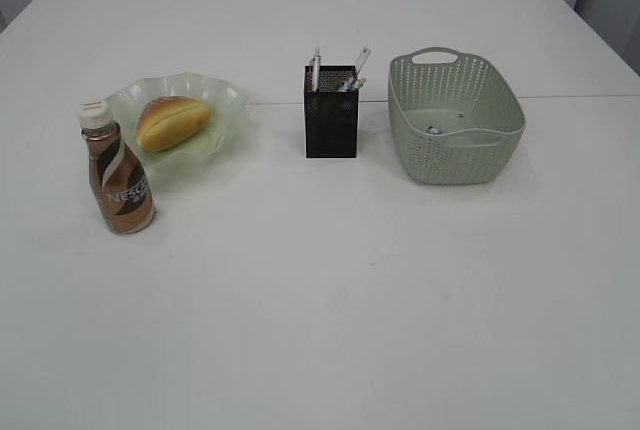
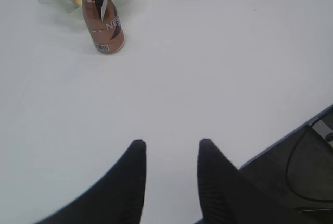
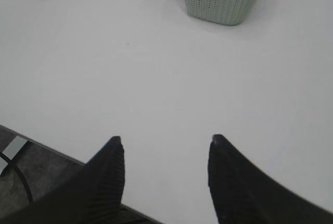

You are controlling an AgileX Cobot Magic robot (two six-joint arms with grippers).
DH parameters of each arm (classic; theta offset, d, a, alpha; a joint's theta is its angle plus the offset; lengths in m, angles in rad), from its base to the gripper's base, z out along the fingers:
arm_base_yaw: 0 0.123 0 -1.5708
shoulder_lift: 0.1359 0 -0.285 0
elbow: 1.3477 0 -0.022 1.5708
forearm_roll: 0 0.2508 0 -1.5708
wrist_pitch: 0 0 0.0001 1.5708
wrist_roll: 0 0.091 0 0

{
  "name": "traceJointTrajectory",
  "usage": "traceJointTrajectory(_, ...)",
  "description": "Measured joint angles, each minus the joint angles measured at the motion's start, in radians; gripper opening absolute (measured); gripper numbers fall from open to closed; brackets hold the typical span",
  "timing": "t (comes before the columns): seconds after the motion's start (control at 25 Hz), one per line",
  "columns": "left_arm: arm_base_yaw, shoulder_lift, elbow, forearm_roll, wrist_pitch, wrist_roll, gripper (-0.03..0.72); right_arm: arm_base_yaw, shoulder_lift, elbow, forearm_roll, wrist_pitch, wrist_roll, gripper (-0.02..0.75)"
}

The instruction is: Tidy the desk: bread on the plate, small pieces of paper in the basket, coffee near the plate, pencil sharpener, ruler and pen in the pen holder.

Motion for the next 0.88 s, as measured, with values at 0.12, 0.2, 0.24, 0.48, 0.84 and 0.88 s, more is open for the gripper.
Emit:
traceJointTrajectory(0.12, 0.0, 0.0, 0.0, 0.0, 0.0, 0.0, 0.245, 0.0, 0.0, 0.0, 0.0, 0.0, 0.0, 0.414)
traceJointTrajectory(0.2, 0.0, 0.0, 0.0, 0.0, 0.0, 0.0, 0.255, 0.0, 0.0, 0.0, 0.0, 0.0, 0.0, 0.414)
traceJointTrajectory(0.24, 0.0, 0.0, 0.0, 0.0, 0.0, 0.0, 0.276, 0.0, 0.0, 0.0, 0.0, 0.0, 0.0, 0.417)
traceJointTrajectory(0.48, 0.0, 0.0, 0.0, 0.0, 0.0, 0.0, 0.54, 0.0, 0.0, 0.0, 0.0, 0.0, -0.001, 0.498)
traceJointTrajectory(0.84, 0.0, 0.0, 0.0, 0.0, 0.0, -0.002, 0.58, 0.0, 0.0, 0.0, -0.002, 0.0, -0.001, 0.58)
traceJointTrajectory(0.88, 0.0, 0.0, 0.0, 0.0, 0.0, -0.002, 0.58, 0.0, 0.0, 0.0, -0.002, 0.0, -0.001, 0.58)
